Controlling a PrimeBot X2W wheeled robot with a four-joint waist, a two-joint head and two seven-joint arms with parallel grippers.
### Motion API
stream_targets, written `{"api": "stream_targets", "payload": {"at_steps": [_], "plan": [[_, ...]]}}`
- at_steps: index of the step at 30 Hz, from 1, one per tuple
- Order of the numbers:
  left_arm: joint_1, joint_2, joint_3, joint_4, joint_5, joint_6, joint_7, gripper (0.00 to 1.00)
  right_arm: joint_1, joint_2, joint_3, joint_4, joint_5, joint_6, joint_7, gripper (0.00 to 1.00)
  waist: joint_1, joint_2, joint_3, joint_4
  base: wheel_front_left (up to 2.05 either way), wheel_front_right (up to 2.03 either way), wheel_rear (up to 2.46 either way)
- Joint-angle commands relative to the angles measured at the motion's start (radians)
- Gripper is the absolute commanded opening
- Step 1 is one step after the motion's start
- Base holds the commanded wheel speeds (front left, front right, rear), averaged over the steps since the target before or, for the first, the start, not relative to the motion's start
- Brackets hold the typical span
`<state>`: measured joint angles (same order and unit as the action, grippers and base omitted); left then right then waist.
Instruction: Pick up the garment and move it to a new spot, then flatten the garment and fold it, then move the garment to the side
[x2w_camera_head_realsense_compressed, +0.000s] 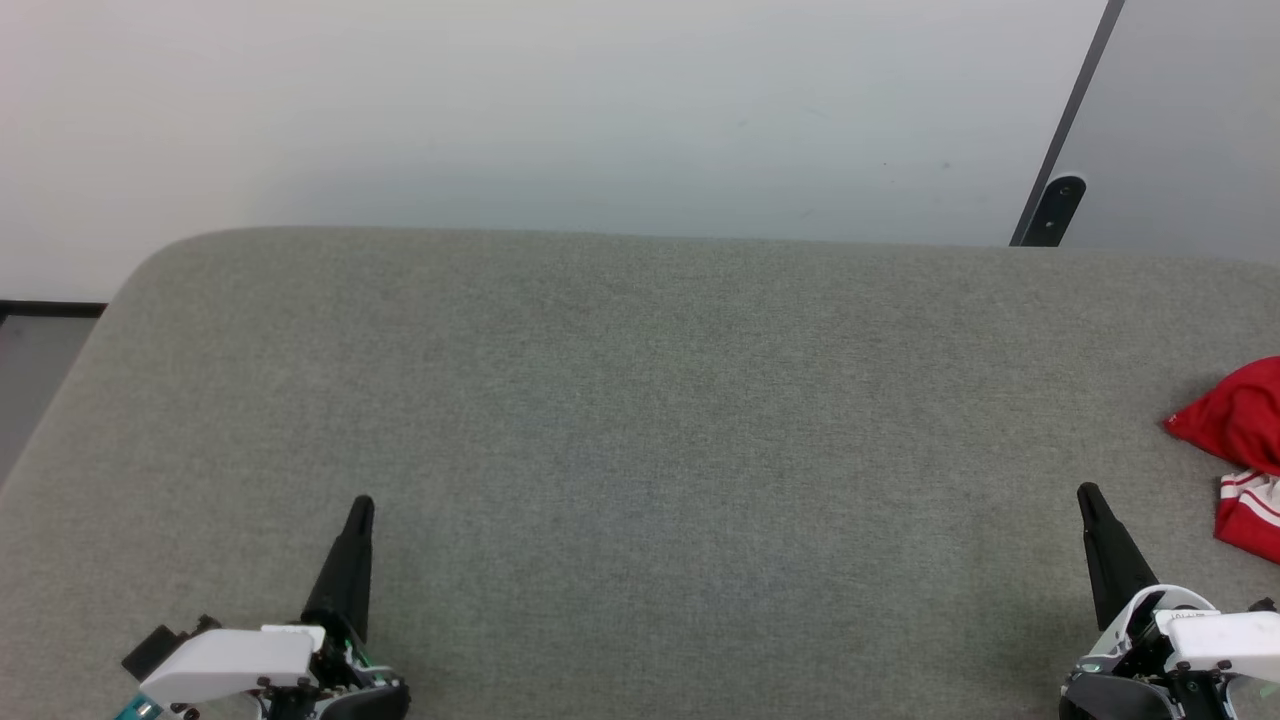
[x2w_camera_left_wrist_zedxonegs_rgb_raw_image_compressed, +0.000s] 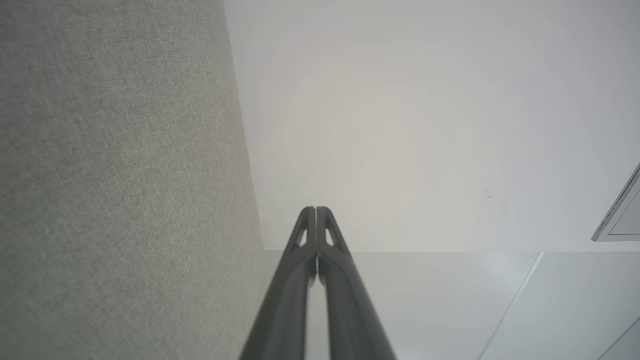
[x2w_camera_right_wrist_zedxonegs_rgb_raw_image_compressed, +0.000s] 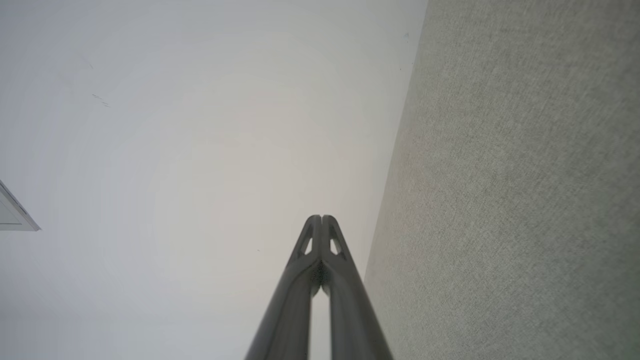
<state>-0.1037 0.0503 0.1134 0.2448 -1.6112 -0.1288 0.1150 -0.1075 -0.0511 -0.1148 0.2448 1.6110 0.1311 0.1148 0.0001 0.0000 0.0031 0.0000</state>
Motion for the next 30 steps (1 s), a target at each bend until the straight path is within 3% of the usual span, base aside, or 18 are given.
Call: {"api": "stream_targets", "payload": {"at_steps": [1,30], "plan": [[-0.010,0.000,0.003,0.002,-0.003,-0.004,0.002,0.00,-0.002,0.004,0.000,0.001,0.003,-0.001,0.003,0.00,-0.0001,0.0000,0.000,0.000,0.00,0.00,0.00],[-0.009,0.000,0.003,0.001,-0.003,-0.004,0.002,0.00,-0.002,0.004,0.000,0.001,0.004,-0.001,0.002,0.00,-0.0001,0.0000,0.000,0.000,0.00,0.00,0.00]]}}
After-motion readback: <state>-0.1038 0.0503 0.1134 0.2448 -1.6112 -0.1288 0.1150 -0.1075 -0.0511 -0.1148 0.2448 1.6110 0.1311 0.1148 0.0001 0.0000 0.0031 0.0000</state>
